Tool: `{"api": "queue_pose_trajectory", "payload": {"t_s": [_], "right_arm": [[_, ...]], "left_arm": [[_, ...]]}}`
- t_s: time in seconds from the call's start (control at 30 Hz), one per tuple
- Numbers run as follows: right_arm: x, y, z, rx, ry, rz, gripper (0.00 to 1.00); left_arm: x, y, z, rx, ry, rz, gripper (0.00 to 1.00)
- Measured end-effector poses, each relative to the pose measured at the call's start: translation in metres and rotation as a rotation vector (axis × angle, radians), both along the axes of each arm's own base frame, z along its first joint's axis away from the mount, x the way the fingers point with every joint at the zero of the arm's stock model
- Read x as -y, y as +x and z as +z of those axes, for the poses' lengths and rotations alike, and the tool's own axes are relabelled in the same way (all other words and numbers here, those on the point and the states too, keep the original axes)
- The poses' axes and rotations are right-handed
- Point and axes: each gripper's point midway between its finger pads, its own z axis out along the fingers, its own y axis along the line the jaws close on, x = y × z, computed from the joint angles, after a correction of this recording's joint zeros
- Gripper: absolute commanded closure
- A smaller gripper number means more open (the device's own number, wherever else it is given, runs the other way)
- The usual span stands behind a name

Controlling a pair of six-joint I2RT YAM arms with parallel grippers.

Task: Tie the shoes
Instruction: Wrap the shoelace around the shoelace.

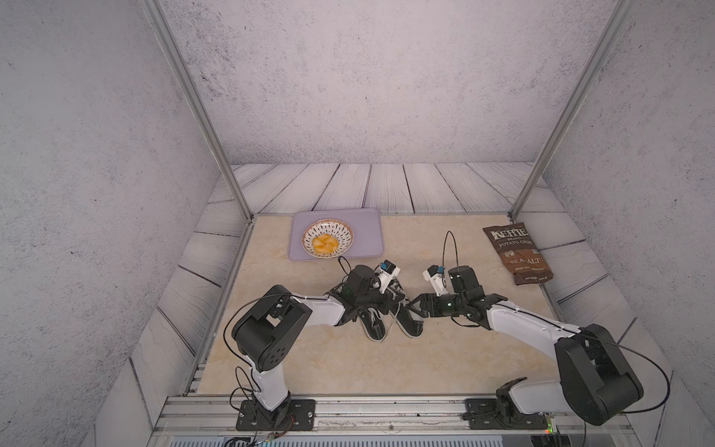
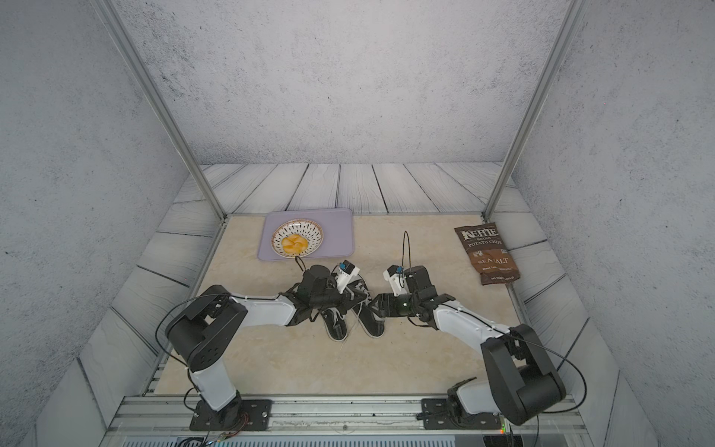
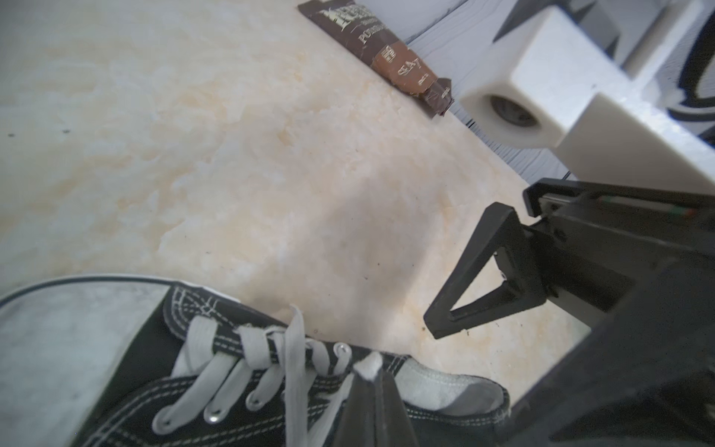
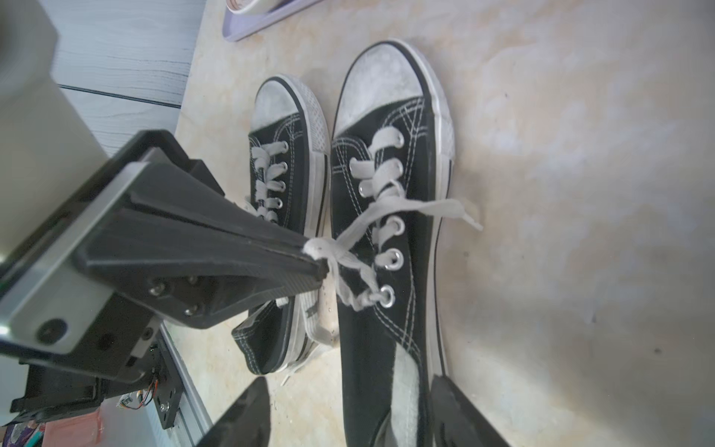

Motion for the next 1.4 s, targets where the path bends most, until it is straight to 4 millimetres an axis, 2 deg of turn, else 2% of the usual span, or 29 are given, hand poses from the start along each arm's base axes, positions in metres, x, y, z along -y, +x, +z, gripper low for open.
{"api": "queue_pose_trajectory", "payload": {"t_s": [0.17,0.4,0.8,1.13,1.3,1.37,1.4], "right_arm": [[-0.009,0.021,0.021,0.015,0.105,0.0,0.47],[-0.015,0.035,0.018,-0.046,0.194,0.005,0.57],[-0.02,0.035,-0.001,-0.133,0.237,0.029,0.79],[-0.023,0.032,0.0,-0.143,0.259,0.052,0.89],[-0.023,0.03,0.0,-0.145,0.262,0.058,1.0],[-0.023,0.03,0.0,-0.145,0.261,0.058,1.0],[-0.022,0.03,0.0,-0.145,0.261,0.058,1.0]], "left_arm": [[0.004,-0.008,-0.003,0.002,-0.019,-0.071,1.0],[0.005,-0.012,-0.007,0.003,-0.02,-0.106,1.0],[0.006,-0.01,-0.006,0.015,-0.029,-0.108,1.0],[0.006,-0.009,-0.008,0.016,-0.027,-0.1,1.0],[0.006,-0.008,-0.009,0.013,-0.027,-0.094,1.0],[0.006,-0.007,-0.011,0.009,-0.028,-0.093,1.0],[0.006,-0.007,-0.011,0.009,-0.029,-0.092,0.94]]}}
